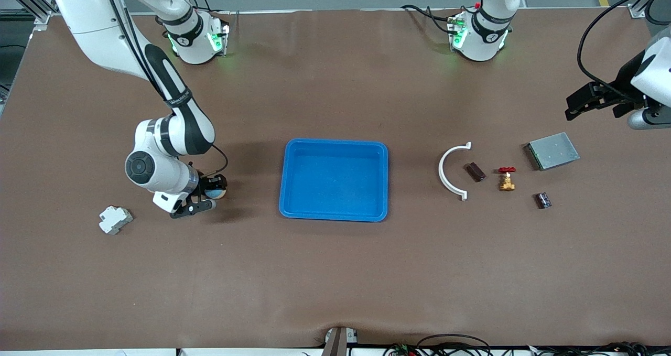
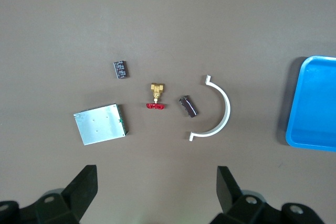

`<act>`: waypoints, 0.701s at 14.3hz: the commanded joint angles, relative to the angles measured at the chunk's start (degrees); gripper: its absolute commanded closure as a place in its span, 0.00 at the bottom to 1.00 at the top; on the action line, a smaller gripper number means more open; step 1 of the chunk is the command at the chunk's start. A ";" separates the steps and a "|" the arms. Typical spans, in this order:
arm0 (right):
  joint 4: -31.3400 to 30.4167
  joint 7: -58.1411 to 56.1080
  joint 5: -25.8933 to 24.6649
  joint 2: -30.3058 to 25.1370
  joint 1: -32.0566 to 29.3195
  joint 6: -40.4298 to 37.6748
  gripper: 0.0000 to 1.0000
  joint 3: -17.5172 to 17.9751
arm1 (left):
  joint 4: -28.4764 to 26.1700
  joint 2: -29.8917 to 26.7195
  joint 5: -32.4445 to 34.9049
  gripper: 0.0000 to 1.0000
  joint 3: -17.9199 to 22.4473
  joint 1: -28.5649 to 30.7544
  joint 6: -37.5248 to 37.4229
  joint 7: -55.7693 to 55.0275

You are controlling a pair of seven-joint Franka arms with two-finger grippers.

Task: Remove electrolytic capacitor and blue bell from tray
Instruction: 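Carry the bell with the right gripper and lower it beside the first bell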

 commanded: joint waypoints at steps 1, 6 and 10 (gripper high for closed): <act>0.36 -0.41 0.88 -0.10 -0.16 -0.06 0.49 0.17 | -0.77 -1.65 -0.99 0.00 0.39 0.21 0.23 1.47; 0.72 0.29 0.88 -1.15 0.01 -1.11 0.00 0.17 | -1.03 -1.65 -0.99 0.00 0.74 0.82 0.23 1.47; 2.73 4.66 0.88 -5.62 0.71 -11.27 0.00 0.26 | -1.03 -1.57 -0.99 0.00 0.66 1.53 0.31 1.47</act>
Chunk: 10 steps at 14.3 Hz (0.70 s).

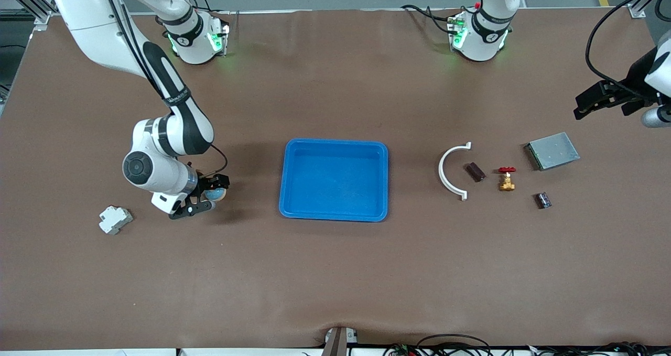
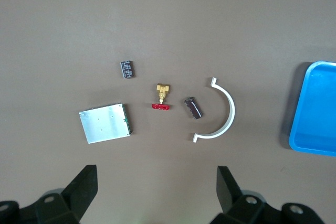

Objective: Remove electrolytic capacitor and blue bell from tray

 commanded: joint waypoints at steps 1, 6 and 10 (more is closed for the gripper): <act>1.98 6.27 0.79 -4.91 1.49 -8.99 0.00 0.07 | -0.87 -0.93 -1.25 0.00 0.08 0.35 0.40 1.43; 2.78 17.87 -0.61 -13.16 4.92 -19.46 0.00 -0.01 | -0.96 -0.58 -1.61 0.00 0.17 0.70 1.63 1.43; 2.78 23.43 -5.80 -22.81 6.25 -30.96 0.00 0.07 | -0.96 -0.58 -1.43 0.00 -0.26 0.52 1.37 1.34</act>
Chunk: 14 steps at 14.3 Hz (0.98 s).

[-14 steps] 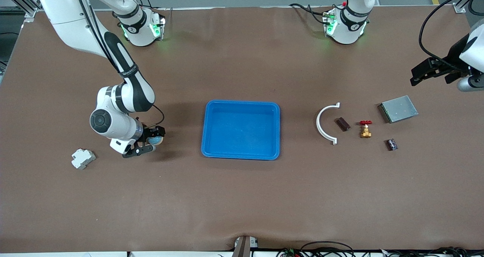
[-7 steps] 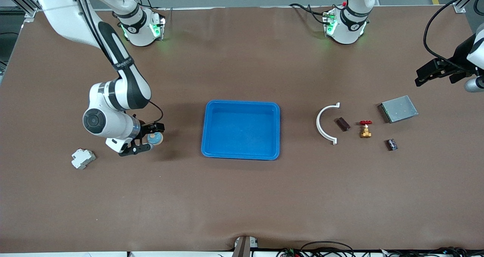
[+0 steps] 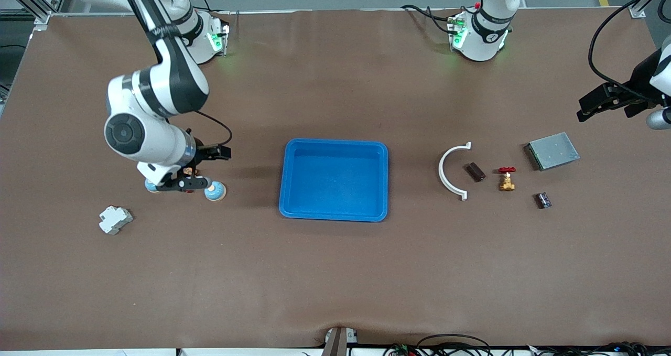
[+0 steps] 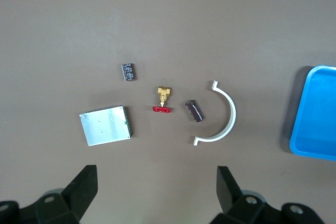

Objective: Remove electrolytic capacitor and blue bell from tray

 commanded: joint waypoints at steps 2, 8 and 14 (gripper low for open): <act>-1.44 2.02 -1.95 -12.44 -0.35 -10.47 0.00 -0.62 | -0.30 -0.66 -1.11 0.00 -0.34 0.10 0.45 1.34; 3.73 -3.92 -4.41 -19.77 -8.24 -19.62 0.00 -1.41 | 0.14 -1.45 -1.37 0.00 -0.86 0.10 -1.30 1.60; 13.13 -15.03 -4.23 -16.79 -18.90 -21.66 0.00 -1.67 | 0.58 -1.45 -1.46 0.00 -0.95 -0.08 -1.92 1.60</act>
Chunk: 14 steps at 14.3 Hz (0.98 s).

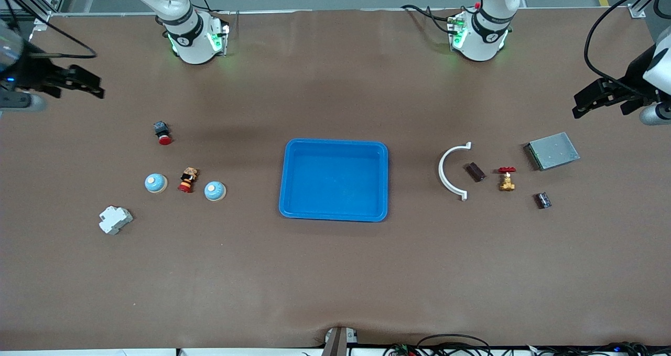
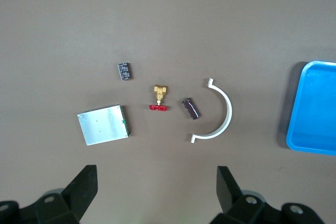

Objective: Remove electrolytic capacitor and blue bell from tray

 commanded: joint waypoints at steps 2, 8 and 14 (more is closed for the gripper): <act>10.31 -0.07 -0.54 4.21 -2.67 -2.05 0.00 0.84 | -0.04 -1.12 -1.45 0.00 -0.17 0.24 -1.07 1.57; 11.66 -0.51 0.78 5.35 -5.23 -0.02 0.00 1.01 | 1.63 -1.21 -1.45 0.00 -0.44 0.24 -3.36 1.75; 8.06 0.11 0.78 3.87 -4.97 0.50 0.00 1.36 | 1.55 -2.00 -1.54 0.00 -0.26 0.42 -3.80 3.86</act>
